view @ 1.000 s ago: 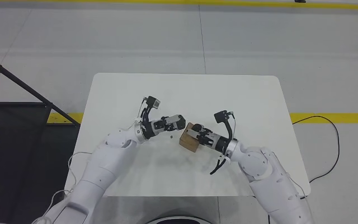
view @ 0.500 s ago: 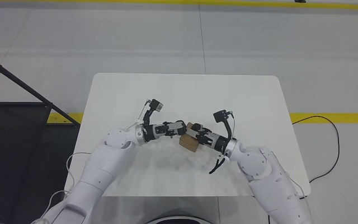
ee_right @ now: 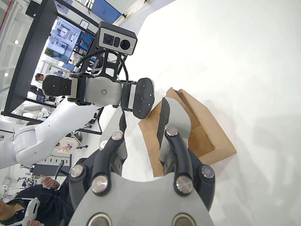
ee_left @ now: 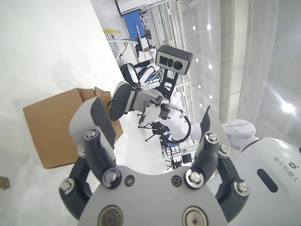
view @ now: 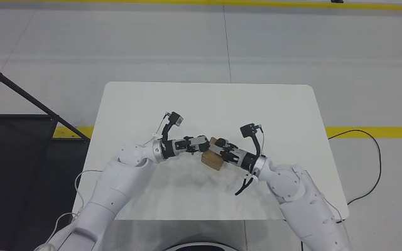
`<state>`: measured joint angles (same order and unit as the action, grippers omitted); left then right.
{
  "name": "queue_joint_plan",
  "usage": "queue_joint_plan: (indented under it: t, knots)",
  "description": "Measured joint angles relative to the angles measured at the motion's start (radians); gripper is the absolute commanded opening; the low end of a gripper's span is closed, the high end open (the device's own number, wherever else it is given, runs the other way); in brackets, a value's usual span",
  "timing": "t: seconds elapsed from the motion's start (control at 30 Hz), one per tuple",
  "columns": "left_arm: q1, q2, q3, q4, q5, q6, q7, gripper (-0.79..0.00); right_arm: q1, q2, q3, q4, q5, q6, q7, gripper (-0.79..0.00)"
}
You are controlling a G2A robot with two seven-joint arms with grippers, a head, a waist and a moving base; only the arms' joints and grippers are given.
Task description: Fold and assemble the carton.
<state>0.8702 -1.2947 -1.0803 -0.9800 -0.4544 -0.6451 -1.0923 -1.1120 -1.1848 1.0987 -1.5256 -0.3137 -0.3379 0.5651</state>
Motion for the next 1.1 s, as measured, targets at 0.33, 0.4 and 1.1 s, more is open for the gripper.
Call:
queue_joint_plan:
  t: [0.33,0.4,1.1]
  knots:
    - [-0.004,-0.002,0.016,0.011,0.001,0.004,0.003,0.0,-0.009,0.001,0.011,-0.009,-0.008,-0.001,-0.027,-0.425]
    - [-0.005,-0.003,0.018,0.014,-0.001,0.004,0.003,0.0,-0.015,0.001,0.017,-0.011,-0.009,0.0,-0.044,-0.425]
    - [0.015,0.021,-0.057,0.011,-0.026,-0.028,0.029,0.0,0.072,-0.015,-0.013,0.043,0.073,-0.006,0.017,-0.419]
